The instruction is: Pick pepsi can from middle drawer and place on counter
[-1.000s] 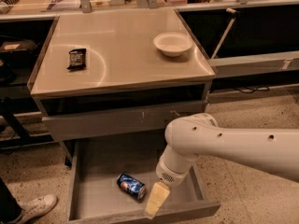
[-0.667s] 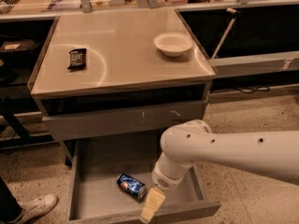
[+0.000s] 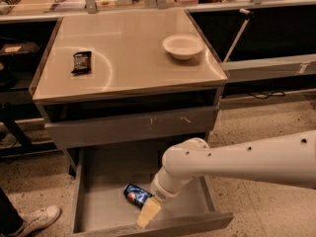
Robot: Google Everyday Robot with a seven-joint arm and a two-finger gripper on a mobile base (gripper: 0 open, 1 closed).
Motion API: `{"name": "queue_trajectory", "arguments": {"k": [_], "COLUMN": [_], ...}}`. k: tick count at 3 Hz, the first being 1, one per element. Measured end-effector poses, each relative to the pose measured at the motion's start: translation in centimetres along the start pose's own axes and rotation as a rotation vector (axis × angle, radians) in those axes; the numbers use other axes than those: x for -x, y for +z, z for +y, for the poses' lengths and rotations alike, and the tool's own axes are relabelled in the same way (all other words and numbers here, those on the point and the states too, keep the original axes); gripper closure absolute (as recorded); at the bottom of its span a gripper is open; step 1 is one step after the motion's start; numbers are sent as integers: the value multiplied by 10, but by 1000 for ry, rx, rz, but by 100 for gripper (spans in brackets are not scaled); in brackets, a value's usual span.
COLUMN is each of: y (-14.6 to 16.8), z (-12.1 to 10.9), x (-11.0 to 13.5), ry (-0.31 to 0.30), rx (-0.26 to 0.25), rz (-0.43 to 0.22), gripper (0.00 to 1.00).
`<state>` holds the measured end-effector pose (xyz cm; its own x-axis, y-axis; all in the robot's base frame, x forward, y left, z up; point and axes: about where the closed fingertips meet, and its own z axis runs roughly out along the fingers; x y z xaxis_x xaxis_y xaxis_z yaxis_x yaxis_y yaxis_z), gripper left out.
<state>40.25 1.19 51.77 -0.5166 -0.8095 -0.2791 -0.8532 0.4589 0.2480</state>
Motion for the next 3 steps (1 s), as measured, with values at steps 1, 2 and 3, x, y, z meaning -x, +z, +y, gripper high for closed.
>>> {"name": "queue_trajectory", "arguments": {"k": [1, 2, 3], "y": [28, 28, 43], "z": [-12, -12, -16], "x": [15, 15, 28], "ry": [16, 16, 21], "rx": [22, 22, 7], "rz": [-54, -54, -100], "gripper": [0, 0, 0]}}
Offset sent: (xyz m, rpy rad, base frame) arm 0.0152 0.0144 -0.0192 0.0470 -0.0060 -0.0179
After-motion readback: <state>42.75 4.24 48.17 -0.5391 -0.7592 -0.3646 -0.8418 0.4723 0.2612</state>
